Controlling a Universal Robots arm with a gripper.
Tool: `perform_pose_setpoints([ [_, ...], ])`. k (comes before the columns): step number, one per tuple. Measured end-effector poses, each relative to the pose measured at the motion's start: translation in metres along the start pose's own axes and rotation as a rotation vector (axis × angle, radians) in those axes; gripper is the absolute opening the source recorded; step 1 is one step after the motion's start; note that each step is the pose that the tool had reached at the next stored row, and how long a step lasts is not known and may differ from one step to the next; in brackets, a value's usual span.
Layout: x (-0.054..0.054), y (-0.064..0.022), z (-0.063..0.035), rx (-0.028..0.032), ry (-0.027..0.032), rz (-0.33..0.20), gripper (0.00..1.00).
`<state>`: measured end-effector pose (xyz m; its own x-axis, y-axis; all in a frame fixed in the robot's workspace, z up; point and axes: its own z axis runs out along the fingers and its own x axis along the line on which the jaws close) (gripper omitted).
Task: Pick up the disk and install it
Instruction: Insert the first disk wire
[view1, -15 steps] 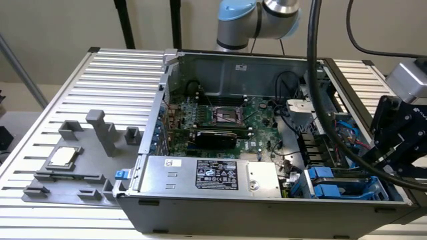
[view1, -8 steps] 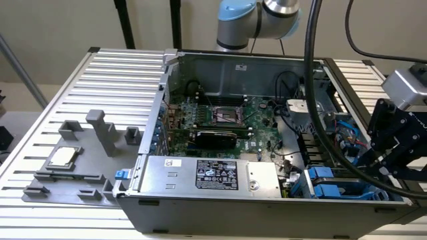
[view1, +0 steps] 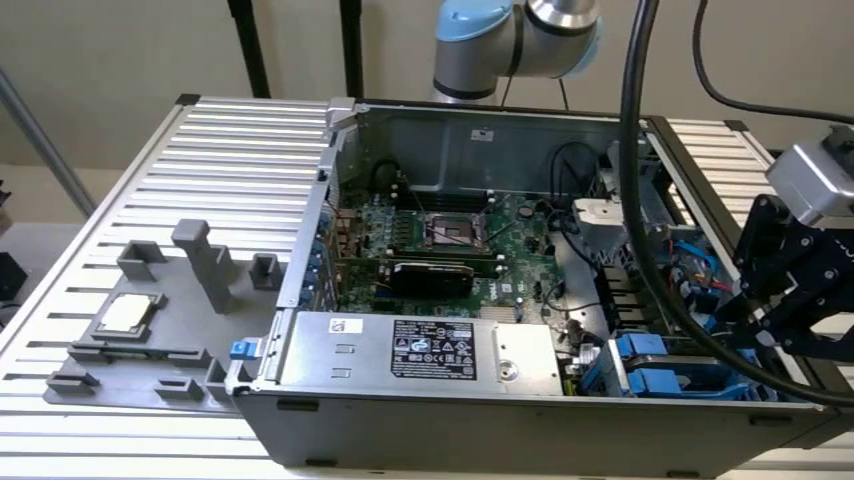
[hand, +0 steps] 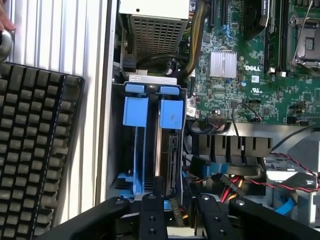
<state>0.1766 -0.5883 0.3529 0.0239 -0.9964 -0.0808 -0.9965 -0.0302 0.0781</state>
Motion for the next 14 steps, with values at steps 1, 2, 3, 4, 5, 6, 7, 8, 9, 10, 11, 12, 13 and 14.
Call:
perform_pose_setpoints([
  [1,0.0003,-0.0002,0.0003,-0.0001,-0.0011,-0.002,1.00],
  [2,0.0004,-0.0003,0.0006,0.0001,-0.0026,-0.005,1.00],
  [3,0.0005,-0.0005,0.0011,0.0003,-0.0042,-0.008,1.00],
  [4,0.0006,-0.0007,0.0015,0.0006,-0.0059,-0.011,1.00],
  [5,0.0007,-0.0008,0.0017,0.0010,-0.0072,-0.014,1.00],
  [6,0.0007,-0.0010,0.0019,0.0014,-0.0089,-0.017,1.00],
  [7,0.0008,-0.0012,0.0022,0.0020,-0.0110,-0.021,1.00],
  [8,0.0008,-0.0014,0.0024,0.0025,-0.0127,-0.025,1.00],
  [9,0.0008,-0.0018,0.0026,0.0029,-0.0145,-0.028,1.00],
  [10,0.0008,-0.0020,0.0028,0.0033,-0.0161,-0.031,1.00],
  [11,0.0008,-0.0023,0.0030,0.0038,-0.0173,-0.035,1.00],
  [12,0.0009,-0.0025,0.0032,0.0044,-0.0184,-0.038,1.00],
  [13,0.0009,-0.0028,0.0035,0.0049,-0.0194,-0.041,1.00],
  [14,0.0010,-0.0030,0.0037,0.0054,-0.0199,-0.045,1.00],
])
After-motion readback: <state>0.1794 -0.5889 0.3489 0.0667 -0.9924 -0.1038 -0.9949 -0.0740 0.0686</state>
